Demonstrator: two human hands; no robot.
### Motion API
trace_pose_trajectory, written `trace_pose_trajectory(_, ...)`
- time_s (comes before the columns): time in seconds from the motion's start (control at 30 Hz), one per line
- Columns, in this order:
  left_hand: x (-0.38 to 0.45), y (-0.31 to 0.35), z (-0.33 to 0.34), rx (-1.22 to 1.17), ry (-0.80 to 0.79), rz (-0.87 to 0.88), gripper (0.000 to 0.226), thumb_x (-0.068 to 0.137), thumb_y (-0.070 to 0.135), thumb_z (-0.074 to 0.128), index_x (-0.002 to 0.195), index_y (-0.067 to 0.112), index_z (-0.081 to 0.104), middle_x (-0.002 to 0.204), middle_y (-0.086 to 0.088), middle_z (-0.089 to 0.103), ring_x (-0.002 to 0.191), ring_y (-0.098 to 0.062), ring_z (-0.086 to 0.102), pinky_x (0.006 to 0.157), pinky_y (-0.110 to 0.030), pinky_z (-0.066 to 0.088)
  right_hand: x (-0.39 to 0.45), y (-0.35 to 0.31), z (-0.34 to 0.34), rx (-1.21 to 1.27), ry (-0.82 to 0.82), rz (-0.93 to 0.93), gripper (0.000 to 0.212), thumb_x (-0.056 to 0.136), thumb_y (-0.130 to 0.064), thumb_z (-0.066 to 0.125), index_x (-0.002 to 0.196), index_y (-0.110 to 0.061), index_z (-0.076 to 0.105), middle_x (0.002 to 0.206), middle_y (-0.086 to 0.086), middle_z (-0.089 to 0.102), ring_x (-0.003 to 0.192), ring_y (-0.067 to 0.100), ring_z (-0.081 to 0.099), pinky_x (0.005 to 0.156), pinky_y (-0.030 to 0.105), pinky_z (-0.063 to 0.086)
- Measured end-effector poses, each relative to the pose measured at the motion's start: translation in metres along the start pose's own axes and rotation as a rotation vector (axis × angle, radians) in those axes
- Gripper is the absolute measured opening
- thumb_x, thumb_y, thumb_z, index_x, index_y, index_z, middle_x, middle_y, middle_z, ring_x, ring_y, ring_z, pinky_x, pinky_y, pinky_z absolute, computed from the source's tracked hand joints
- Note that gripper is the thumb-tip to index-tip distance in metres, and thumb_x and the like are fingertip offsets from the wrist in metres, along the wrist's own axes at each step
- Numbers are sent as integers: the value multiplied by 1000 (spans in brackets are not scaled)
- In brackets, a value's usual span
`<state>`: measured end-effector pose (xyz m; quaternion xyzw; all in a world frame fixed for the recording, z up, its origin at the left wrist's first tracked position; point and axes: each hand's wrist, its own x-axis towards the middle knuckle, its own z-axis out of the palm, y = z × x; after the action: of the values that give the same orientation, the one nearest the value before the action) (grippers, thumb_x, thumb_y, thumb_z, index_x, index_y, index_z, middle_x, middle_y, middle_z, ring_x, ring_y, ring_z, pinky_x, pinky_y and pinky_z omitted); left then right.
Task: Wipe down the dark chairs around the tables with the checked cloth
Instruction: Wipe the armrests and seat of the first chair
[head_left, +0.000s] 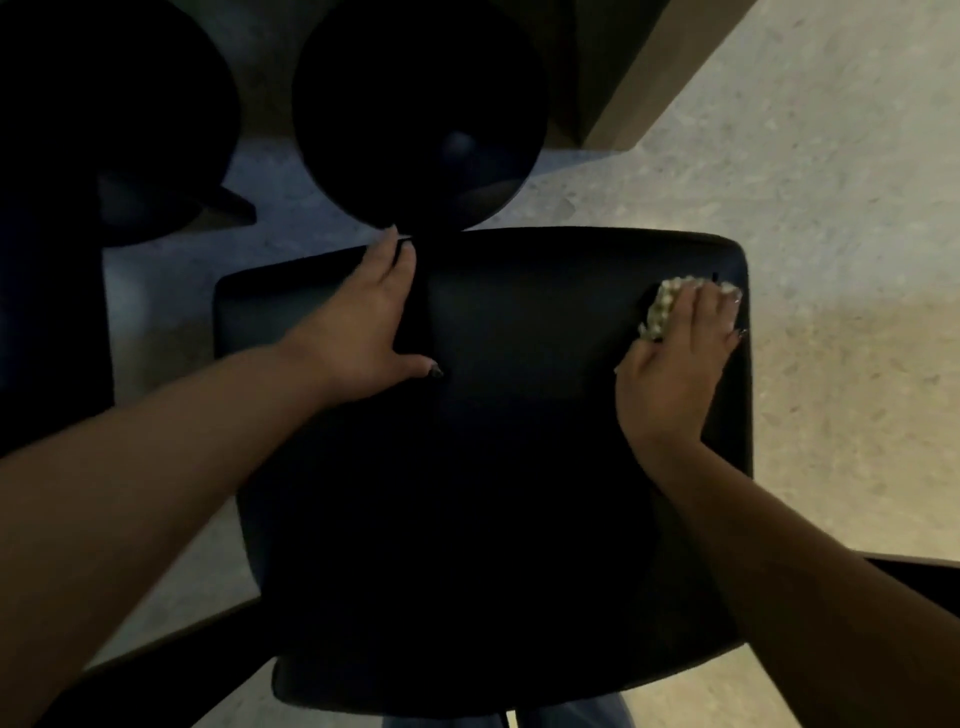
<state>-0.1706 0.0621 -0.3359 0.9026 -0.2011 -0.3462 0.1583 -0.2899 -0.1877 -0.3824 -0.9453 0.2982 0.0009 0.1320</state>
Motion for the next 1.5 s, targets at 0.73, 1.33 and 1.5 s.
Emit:
trace_pose_trajectory(0.73,-103,-122,7,-1326,98,-715,72,95,68,14,138,21,47,130,2,56,121,-17,51,107,-44,36,-66,-251,82,-29,-274,-1213,50,87,-20,39,126,4,58,133,23,54,129,39,46,112,45,24)
trace_pose_trajectory(1.33,-110,-116,11,-1038,3,-588,57,99,58,23,132,23,53,122,5,56,114,-13,52,98,-34,39,-59,-207,66,-29,-100,-814,55,85,-11,39,138,4,41,144,25,40,137,40,32,114,50,20)
trace_pose_trajectory(1.5,-93,-115,12,-682,111,-467,50,101,30,43,147,10,39,149,-7,41,138,-19,37,115,-31,28,-114,-180,64,33,-266,-1237,50,86,-7,40,133,7,48,141,25,45,133,42,39,114,48,18)
